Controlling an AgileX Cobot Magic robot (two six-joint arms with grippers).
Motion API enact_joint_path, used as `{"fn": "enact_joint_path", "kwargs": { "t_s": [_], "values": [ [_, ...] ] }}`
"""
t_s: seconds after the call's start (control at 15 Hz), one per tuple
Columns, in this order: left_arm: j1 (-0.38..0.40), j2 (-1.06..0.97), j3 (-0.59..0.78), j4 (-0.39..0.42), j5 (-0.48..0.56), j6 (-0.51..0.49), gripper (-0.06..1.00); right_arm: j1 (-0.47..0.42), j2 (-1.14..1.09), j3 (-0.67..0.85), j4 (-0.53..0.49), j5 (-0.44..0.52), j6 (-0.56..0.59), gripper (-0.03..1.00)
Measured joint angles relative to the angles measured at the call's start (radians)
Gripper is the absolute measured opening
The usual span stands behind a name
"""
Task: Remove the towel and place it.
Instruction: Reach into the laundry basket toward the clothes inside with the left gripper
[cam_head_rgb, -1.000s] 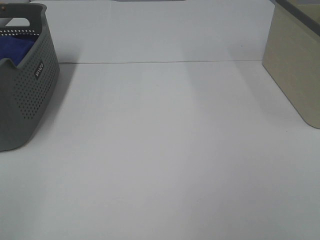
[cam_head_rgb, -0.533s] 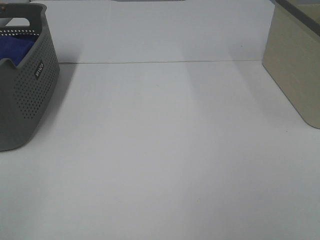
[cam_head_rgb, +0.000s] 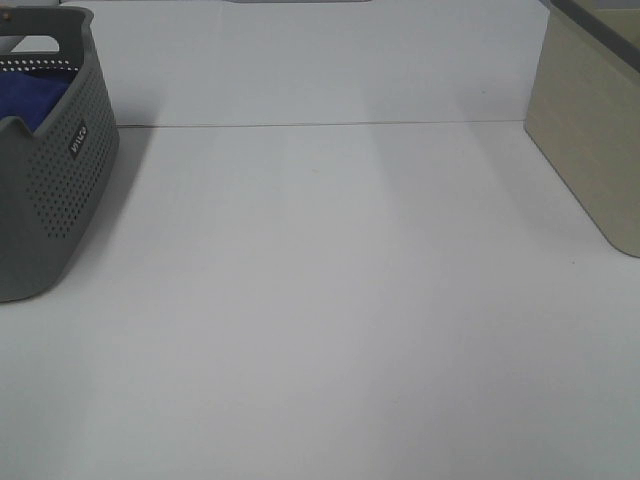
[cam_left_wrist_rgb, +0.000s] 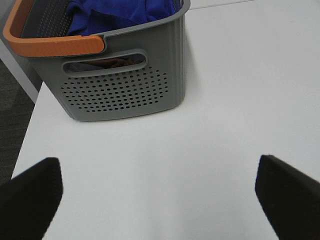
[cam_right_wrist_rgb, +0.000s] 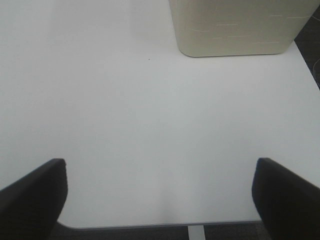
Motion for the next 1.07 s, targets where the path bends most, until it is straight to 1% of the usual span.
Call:
{"fn": "enact_joint_path", "kwargs": {
  "t_s": [1.07],
  "values": [
    [0.000,0.000,0.000,0.000,0.000,0.000,0.99,0.000,0.000,0.000,0.000,0.000,0.000,0.97]
  ]
}}
